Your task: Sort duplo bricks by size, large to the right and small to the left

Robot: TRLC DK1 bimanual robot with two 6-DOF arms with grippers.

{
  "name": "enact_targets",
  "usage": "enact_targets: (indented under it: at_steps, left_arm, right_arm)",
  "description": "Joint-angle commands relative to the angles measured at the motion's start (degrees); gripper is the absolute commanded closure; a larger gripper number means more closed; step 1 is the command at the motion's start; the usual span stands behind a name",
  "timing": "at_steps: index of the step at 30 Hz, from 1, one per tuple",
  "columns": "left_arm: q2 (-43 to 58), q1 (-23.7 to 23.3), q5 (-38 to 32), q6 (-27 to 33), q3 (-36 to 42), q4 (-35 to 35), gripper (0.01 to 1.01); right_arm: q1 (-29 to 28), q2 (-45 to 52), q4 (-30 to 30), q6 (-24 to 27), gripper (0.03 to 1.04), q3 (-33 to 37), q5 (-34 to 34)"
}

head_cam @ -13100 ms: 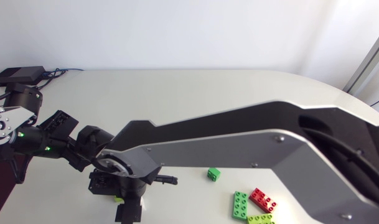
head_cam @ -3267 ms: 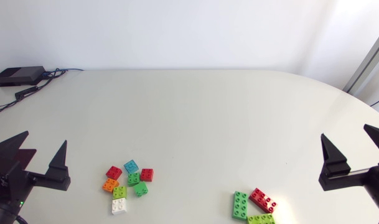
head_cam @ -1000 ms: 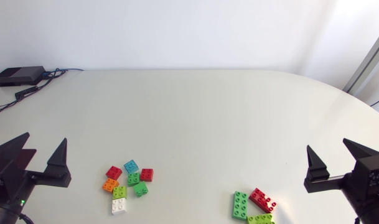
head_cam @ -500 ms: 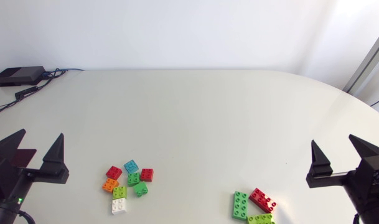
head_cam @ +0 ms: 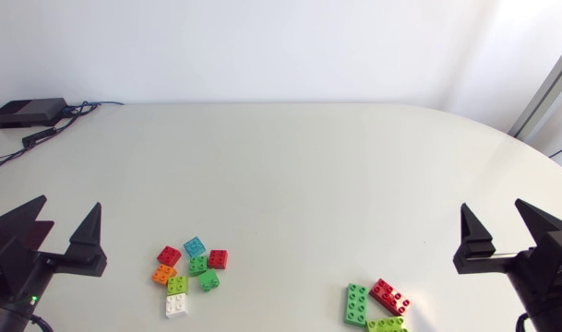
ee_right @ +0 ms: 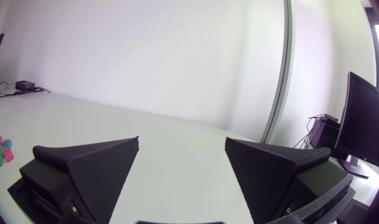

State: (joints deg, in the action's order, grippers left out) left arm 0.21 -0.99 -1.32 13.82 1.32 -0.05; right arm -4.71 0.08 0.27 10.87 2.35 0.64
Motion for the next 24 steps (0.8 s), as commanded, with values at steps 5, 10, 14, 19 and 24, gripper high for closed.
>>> enact_targets:
  at_steps: [5,10,14,19,24]
  left_arm:
    - [-0.9,-0.9,0.3,-1.1,-1.3,0.1,0.043]
    - [-0.9,-1.8,0.3,-1.0,-1.3,-0.1,0.043]
    - [-0.9,-1.8,0.3,-2.1,-1.2,-0.4,0.043]
    - [-0.8,-2.7,0.3,-4.5,-1.2,-0.4,0.043]
    - [-0.9,-2.5,0.3,-4.3,-1.2,-0.4,0.043]
  right_arm:
    - [0.5,-0.5,-0.1,-1.6,0.07,-2.5,-0.1]
    - [0.8,-0.4,-0.3,-1.6,0.07,-2.4,-0.1]
    - [0.8,-0.4,-0.4,-1.6,0.07,-2.4,-0.1]
    - [0.8,-0.4,-0.4,-1.6,0.07,-2.4,-0.1]
    - [0.8,-0.4,-0.4,-1.6,0.07,-2.4,-0.1]
